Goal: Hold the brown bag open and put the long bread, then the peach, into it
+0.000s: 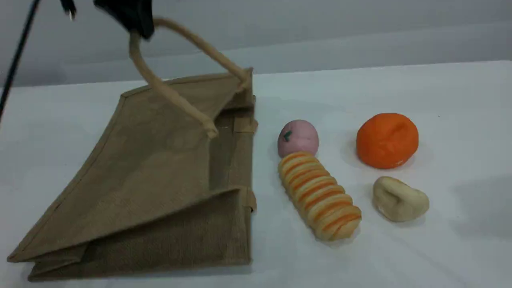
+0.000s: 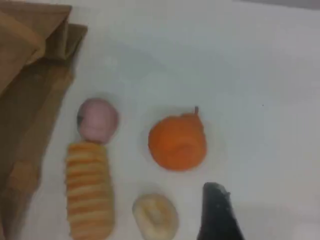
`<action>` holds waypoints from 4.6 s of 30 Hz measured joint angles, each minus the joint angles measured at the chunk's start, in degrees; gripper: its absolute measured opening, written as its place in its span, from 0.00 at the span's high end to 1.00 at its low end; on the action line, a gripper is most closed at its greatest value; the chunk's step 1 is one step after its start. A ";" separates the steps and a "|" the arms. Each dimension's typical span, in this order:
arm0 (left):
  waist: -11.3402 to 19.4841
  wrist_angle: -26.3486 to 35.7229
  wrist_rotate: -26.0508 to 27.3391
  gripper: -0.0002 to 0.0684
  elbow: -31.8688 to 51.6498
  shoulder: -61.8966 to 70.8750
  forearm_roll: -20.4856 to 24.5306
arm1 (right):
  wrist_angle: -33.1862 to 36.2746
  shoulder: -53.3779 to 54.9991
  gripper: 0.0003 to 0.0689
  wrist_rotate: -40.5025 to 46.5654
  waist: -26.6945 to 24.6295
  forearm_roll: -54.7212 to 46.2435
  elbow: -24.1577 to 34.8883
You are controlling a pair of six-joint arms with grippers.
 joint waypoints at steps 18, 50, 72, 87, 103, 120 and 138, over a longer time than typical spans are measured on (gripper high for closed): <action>0.00 10.16 13.21 0.85 -21.37 0.05 -3.91 | 1.63 11.64 0.44 -12.72 0.26 11.40 0.06; -0.05 10.11 45.21 0.85 -22.15 -6.75 -18.20 | -0.79 25.51 0.44 -18.17 23.17 9.23 0.06; -0.05 10.04 44.65 0.85 -22.15 -6.75 -20.97 | -17.26 42.24 0.44 -17.51 26.51 12.96 0.01; -0.05 10.04 44.65 0.85 -22.15 -6.75 -20.93 | -22.75 47.45 0.44 -17.67 26.51 12.62 0.01; -0.05 10.04 44.56 0.85 -22.15 -6.75 -20.91 | -24.37 50.97 0.75 -17.78 26.43 11.91 -0.05; -0.05 10.04 44.41 0.85 -22.15 -6.75 -20.80 | -11.92 39.72 0.93 -0.29 26.32 -10.73 0.18; -0.05 10.03 44.41 0.85 -22.15 -6.75 -20.85 | -20.36 14.83 0.94 1.91 26.38 -18.26 11.70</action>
